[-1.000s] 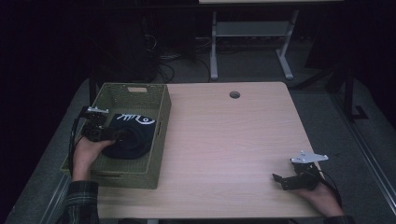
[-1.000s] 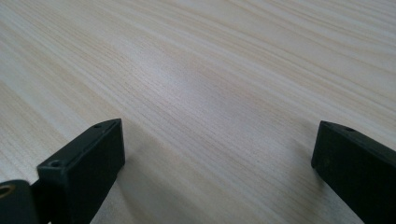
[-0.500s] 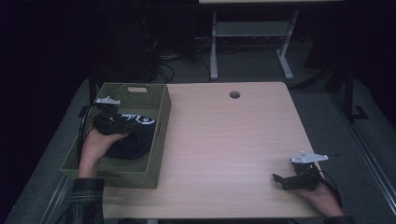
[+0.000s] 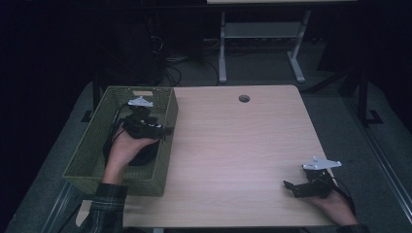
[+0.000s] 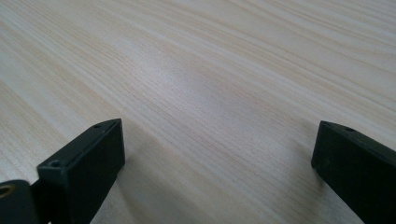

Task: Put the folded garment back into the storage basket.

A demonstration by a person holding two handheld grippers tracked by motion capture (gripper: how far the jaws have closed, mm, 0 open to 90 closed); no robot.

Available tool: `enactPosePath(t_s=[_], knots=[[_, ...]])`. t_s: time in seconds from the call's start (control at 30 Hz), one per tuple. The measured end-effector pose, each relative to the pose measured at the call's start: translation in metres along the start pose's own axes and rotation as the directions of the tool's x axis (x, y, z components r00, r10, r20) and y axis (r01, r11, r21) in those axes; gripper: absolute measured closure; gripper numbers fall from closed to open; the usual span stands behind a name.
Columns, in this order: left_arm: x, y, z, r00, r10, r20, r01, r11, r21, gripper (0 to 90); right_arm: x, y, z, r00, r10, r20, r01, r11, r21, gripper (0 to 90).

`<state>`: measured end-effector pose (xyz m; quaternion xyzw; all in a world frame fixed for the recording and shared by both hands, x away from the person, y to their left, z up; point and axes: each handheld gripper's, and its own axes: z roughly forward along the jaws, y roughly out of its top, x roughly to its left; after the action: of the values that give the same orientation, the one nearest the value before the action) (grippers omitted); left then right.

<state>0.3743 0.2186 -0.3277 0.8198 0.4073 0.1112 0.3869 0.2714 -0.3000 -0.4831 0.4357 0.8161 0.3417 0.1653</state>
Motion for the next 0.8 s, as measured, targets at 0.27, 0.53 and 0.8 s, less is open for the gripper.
enactPosePath(t_s=[0.27, 0.53, 0.8], knots=[[-0.033, 0.009, 0.026, 0.9976, 0.051, 0.047, -0.050, 0.9986, -0.013, 18.2, 0.000, 0.000, 0.000, 1.0000, 0.000, 0.000, 0.000, 1.000, 0.000, 2.4], [-0.063, 0.006, 0.055, 0.9929, 0.094, 0.074, -0.094, 0.9956, -0.006, 17.1, 0.000, 0.000, 0.000, 1.0000, 0.000, 0.000, 0.000, 1.000, 0.000, 2.4], [-0.091, -0.005, 0.082, 0.9879, 0.129, 0.087, -0.130, 0.9915, 0.004, 16.3, 0.000, 0.000, 0.000, 1.0000, 0.000, 0.000, 0.000, 1.000, 0.000, 2.4]])
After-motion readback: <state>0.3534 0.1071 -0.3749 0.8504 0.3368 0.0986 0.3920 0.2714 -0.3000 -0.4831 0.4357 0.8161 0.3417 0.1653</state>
